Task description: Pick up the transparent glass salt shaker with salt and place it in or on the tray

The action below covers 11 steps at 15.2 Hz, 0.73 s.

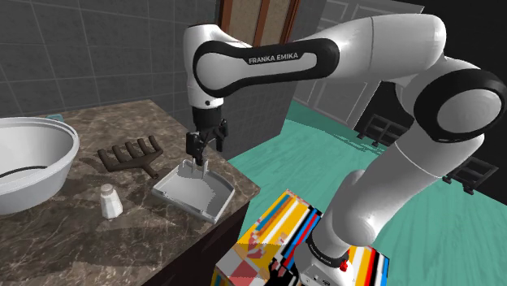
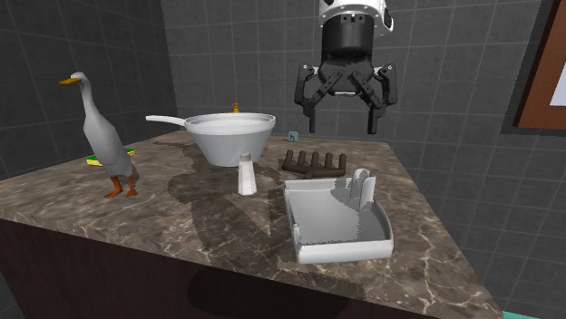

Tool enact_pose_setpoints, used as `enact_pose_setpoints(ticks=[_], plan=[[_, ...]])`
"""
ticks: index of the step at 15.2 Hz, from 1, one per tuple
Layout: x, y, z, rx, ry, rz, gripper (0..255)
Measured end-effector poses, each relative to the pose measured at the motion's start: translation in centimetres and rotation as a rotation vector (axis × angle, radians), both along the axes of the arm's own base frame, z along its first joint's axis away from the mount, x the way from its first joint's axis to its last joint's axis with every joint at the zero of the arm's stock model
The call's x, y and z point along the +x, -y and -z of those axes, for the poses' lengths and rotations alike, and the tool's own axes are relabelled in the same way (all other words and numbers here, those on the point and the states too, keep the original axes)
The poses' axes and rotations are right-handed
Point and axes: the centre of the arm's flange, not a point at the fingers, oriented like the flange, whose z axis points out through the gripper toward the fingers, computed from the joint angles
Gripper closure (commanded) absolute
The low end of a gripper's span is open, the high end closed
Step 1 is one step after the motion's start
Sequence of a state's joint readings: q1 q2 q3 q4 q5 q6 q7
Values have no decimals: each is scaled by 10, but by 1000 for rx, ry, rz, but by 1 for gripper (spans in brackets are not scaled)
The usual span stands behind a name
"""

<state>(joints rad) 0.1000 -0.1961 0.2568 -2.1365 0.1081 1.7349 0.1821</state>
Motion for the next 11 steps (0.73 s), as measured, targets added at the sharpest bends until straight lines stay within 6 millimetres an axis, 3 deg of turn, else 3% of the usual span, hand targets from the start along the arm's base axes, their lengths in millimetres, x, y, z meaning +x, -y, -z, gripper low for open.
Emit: enact_pose_setpoints(ticks=[11], plan=[[84, -109, 38, 33, -8, -49, 0]])
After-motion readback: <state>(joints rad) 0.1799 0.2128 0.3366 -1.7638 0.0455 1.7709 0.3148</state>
